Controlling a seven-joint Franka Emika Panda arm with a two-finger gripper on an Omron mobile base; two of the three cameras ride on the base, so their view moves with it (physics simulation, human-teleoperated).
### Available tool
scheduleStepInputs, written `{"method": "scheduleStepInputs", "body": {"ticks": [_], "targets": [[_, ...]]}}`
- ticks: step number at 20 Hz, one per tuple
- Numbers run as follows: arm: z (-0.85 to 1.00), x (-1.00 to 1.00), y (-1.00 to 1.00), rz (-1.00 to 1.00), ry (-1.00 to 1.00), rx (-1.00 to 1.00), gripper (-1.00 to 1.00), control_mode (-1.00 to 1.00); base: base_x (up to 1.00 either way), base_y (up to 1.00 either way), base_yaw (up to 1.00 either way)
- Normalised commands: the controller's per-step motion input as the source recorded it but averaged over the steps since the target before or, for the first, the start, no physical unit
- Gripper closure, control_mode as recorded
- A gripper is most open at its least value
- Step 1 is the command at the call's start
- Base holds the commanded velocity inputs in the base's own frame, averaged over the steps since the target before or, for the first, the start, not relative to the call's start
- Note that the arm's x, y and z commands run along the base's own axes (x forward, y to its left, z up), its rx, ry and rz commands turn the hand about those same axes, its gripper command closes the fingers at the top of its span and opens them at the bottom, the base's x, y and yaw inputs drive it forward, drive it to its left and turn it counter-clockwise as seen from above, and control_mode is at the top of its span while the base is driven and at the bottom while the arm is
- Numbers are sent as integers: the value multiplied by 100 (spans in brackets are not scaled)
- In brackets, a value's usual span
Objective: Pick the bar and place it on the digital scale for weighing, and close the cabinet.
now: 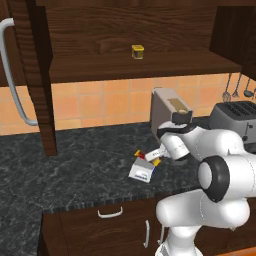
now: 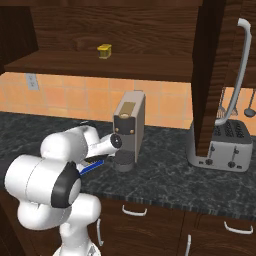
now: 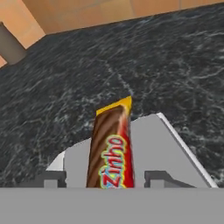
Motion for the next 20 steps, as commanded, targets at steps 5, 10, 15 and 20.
{"method": "scheduleStepInputs", "body": {"ticks": [5,10,15,20], "targets": [[26,-19,0,0,-8,0,-100,-100,0,0,0],[37,-17,2,0,-8,-2,-100,-100,0,0,0],[67,-67,0,0,-33,2,-100,-100,0,0,0],[54,-87,-29,-2,-39,35,-100,-100,0,0,0]]}}
